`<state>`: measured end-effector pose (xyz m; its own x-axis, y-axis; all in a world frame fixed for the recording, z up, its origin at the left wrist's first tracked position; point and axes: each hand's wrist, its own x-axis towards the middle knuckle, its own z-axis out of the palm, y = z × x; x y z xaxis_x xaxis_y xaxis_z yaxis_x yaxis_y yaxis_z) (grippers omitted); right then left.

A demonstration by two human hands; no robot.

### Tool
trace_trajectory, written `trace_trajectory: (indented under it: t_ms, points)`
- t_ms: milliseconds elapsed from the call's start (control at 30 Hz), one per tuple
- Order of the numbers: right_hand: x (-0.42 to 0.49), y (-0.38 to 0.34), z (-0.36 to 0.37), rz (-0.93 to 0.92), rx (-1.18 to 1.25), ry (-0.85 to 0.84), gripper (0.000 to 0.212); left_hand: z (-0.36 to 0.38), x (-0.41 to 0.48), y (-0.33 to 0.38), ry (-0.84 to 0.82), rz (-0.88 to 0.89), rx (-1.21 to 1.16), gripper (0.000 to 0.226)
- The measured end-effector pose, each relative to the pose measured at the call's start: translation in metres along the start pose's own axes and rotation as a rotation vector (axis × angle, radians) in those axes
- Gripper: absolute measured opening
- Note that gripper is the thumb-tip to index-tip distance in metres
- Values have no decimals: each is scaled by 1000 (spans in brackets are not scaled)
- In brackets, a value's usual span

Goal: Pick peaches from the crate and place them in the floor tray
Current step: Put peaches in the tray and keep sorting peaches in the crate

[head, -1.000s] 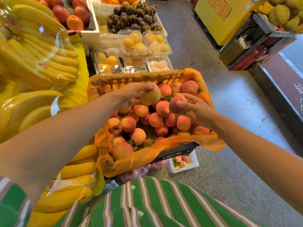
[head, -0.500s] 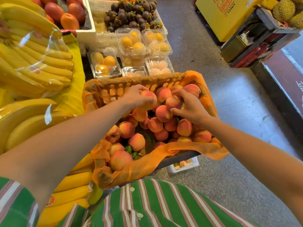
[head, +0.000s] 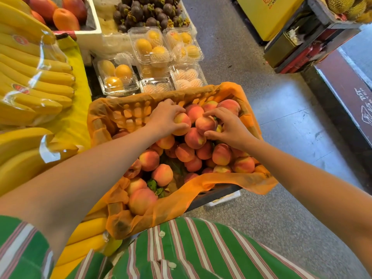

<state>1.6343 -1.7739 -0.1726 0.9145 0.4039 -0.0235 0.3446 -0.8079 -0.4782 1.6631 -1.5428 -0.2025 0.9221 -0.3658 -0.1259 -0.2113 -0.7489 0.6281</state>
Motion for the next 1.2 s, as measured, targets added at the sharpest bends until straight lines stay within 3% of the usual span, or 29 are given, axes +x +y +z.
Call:
trace_trajectory:
  t_ms: [167, 433, 667, 733, 833, 900, 1000, 1100, 1200]
  points:
    - [-2, -1, 3, 2, -19, -15, 59, 5, -11, 1, 158, 60, 92, 56]
    - [-5, -7, 8, 53, -92, -6, 69, -4, -23, -11, -14, 118, 187, 78]
    - [-7, -17, 3, 58, -97, 48, 66, 0, -28, -12, -35, 125, 190, 73]
    - [-9, -24, 2, 34, -69, 111, 59, -8, -27, -13, -39, 132, 183, 66]
    - [-11, -45, 1, -72, 35, 171, 43, -34, -31, -15, -23, 249, 167, 33]
    - [-13, -66, 6, -91, 152, 91, 31, -54, -40, -19, 5, 357, 198, 19]
    - [-14, -90, 28, 36, 283, -265, 26, -78, -54, -37, 62, 414, 258, 15]
    - [-10, -98, 64, 235, 257, -638, 41, -86, -69, -64, 98, 405, 334, 24]
    - [-6, -99, 100, 420, 164, -758, 61, -82, -83, -86, 89, 390, 393, 38]
